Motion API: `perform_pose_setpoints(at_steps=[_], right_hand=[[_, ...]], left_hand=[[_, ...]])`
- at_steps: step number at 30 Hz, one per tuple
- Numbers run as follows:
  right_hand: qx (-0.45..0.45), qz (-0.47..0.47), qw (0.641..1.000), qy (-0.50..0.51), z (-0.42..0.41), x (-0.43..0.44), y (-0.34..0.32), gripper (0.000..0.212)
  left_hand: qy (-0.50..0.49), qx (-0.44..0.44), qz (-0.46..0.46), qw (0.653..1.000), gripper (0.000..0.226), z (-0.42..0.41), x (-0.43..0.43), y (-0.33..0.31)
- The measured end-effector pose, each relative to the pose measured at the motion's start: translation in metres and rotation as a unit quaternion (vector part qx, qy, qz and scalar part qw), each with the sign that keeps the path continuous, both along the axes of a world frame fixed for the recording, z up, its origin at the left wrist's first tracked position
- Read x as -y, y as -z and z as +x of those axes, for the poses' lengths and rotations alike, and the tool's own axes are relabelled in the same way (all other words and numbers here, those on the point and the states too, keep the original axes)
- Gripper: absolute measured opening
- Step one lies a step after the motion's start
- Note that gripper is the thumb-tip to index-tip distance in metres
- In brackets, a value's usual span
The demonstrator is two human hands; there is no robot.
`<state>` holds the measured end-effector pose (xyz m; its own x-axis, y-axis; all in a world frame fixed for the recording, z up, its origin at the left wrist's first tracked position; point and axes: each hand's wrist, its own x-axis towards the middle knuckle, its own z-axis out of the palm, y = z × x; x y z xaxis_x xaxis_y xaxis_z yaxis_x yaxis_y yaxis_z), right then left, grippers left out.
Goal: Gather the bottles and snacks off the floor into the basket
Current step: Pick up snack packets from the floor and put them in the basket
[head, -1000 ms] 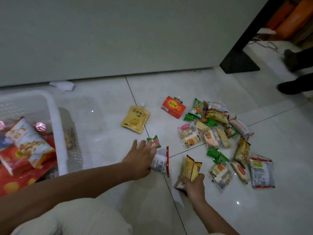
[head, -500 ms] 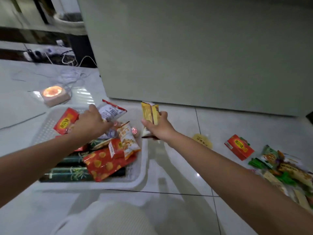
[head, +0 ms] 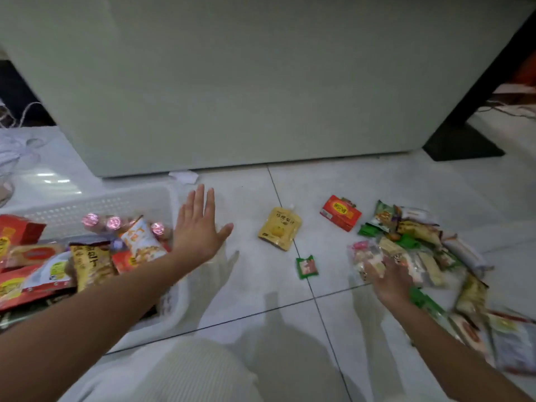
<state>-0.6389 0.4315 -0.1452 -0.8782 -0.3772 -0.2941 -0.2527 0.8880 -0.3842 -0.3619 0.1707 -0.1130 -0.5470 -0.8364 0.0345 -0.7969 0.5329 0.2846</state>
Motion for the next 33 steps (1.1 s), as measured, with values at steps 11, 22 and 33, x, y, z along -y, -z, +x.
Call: perform_pose_setpoints(at_steps=[11,22,33], right_hand=[[0.154,-0.044,0.921,0.356,-0.034,-0.138,0.054,0.079],[0.115,-0.010,0.896,0.430,-0.040,-0.079,0.082,0.071],[0.313,-0.182,0.827,0.431,-0.024,-0.081,0.090,0.049]], left_hand=[[0.144,0.119,0.079,0.979,0.099,-0.120,-0.050,0.039],[0.183,0.199,0.127,0.954,0.081,-0.125,-0.011,0.091],[0.168,0.155,0.087,0.970,0.048,-0.116,-0.024,0.117]])
